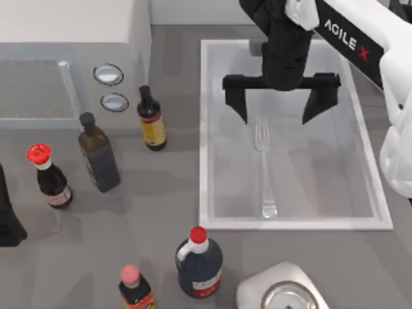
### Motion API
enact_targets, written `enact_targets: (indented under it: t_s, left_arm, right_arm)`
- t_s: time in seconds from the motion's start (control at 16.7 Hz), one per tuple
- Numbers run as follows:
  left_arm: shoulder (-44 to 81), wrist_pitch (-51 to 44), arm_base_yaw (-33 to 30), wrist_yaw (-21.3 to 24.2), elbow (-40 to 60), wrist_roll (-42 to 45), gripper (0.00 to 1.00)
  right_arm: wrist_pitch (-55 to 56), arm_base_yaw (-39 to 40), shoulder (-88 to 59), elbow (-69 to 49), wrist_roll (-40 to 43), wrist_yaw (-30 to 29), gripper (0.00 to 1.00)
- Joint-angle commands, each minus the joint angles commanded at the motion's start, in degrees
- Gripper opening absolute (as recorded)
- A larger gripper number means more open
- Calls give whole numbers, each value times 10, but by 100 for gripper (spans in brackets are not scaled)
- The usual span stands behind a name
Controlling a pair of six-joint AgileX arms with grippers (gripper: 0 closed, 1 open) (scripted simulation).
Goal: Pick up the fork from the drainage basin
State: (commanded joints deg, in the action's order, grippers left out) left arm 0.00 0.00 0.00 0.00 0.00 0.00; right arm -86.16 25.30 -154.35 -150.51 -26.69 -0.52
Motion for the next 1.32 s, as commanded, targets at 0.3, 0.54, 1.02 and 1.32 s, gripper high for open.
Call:
enact_targets:
  t_s: [0.3, 0.54, 1.02, 1.32]
  left_arm:
    - [0, 0, 0, 0, 0, 0, 100]
    - [0, 0, 0, 0, 0, 0, 100]
    - [0, 0, 0, 0, 0, 0, 100]
    - [0, 0, 0, 0, 0, 0, 100]
  right_arm:
    - [-5, -3, -22, -20, 0, 0, 100]
    - [-33, -1, -120, -132, -1, -2, 100]
    - [-97, 0, -370, -476, -1, -6, 100]
    - [-112, 0, -436, -548, 0, -7, 100]
